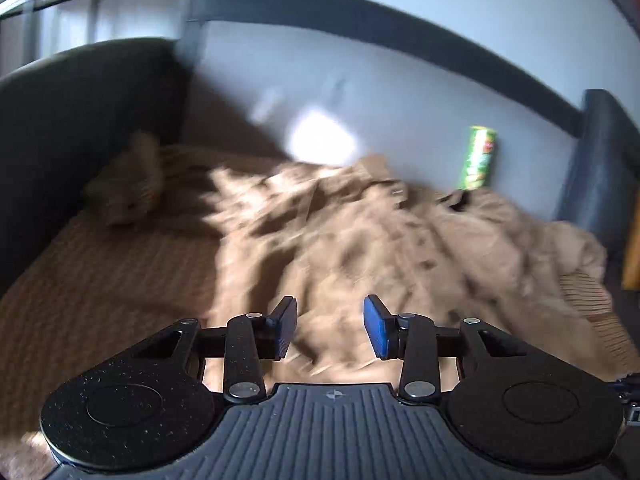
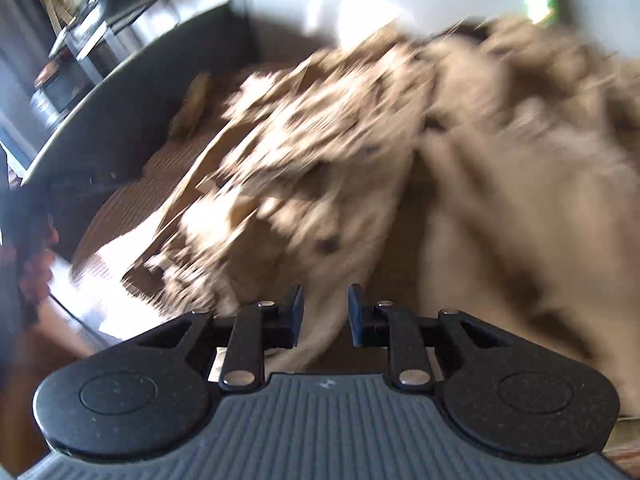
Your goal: Fold clothes
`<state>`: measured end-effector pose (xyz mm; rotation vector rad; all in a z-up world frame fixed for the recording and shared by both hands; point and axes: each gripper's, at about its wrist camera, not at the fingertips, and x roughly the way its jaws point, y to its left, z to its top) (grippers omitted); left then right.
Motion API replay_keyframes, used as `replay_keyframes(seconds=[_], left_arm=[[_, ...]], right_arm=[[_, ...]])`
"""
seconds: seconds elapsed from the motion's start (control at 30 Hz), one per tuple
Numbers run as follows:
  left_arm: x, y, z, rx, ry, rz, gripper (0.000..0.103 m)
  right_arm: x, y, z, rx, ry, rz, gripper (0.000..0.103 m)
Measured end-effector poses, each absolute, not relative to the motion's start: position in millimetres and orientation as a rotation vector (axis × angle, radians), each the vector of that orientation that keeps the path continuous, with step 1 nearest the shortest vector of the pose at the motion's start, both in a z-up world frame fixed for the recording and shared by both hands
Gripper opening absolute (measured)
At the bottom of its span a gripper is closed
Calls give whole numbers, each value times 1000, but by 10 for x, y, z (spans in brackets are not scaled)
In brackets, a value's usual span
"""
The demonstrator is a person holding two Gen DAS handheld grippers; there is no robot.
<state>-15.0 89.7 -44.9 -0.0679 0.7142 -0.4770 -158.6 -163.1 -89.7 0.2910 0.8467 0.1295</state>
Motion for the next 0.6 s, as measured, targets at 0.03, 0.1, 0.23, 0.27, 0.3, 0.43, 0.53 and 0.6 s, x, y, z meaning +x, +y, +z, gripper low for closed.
replay_keyframes(seconds=[0.03, 0.1, 0.23, 0.27, 0.3, 0.43, 0.53, 0.6], left_arm=[[-88, 720, -396, -59, 710, -516, 55], [-10, 276, -373, -24, 717, -590, 64], [191, -629, -447, 10, 772, -683, 82], [268, -824, -484, -1, 797, -674, 82], [345, -1018, -521, -14, 822, -663, 82], [795, -1624, -663, -105, 934, -559, 82], [1079, -1953, -736, -55, 961, -429, 82], [1213, -2125, -794, 11, 970, -371, 82]], right_arm=[[-1651, -1747, -829, 288, 819, 88, 38], [-1780, -2031, -726, 292, 771, -11, 45], [-1952, -2598, -667, 345, 716, -168, 60], [-1979, -2725, -683, 364, 709, -186, 62], [-2003, -2845, -705, 383, 703, -198, 64], [-2048, -3183, -879, 450, 718, -234, 66], [-2086, -3348, -1020, 515, 731, -244, 71], [-2115, -3429, -1100, 561, 733, -239, 71]])
